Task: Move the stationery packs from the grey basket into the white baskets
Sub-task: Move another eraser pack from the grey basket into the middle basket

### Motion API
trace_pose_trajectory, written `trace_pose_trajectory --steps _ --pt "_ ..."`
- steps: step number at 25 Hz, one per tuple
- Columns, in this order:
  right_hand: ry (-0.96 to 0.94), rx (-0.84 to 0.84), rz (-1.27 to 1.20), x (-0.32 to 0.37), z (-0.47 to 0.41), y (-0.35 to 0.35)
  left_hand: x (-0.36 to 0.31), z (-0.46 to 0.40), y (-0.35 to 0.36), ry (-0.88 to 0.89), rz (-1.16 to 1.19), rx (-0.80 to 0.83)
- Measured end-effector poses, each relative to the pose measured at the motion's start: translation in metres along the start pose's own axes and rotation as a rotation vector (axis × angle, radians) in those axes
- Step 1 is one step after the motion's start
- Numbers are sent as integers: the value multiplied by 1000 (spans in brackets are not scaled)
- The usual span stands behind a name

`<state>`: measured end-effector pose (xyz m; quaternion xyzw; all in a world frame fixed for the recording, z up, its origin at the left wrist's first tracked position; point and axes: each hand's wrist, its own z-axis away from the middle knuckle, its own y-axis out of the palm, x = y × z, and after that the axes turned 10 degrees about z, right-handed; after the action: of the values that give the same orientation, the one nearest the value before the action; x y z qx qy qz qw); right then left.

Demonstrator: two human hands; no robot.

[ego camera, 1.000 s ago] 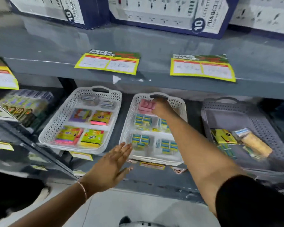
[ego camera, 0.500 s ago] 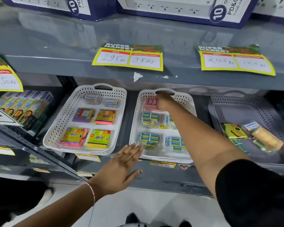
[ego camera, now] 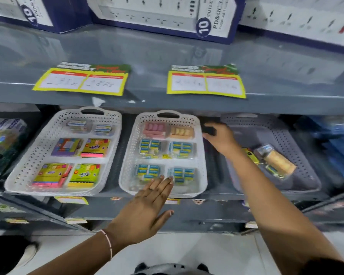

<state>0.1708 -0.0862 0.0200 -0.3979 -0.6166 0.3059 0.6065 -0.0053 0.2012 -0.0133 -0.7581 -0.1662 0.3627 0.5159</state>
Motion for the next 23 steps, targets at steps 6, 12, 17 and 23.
trace_pose_trajectory --steps 6,12,17,23 --pt "368 32 228 -173 54 -84 -65 -55 63 27 -46 20" --pt "421 164 187 -220 66 -101 -88 -70 87 -27 -99 -10" --pt "348 83 126 -200 65 -107 -86 -68 83 -46 -82 -10" --pt "60 88 6 -93 33 -86 -51 -33 34 -202 -72 -113"
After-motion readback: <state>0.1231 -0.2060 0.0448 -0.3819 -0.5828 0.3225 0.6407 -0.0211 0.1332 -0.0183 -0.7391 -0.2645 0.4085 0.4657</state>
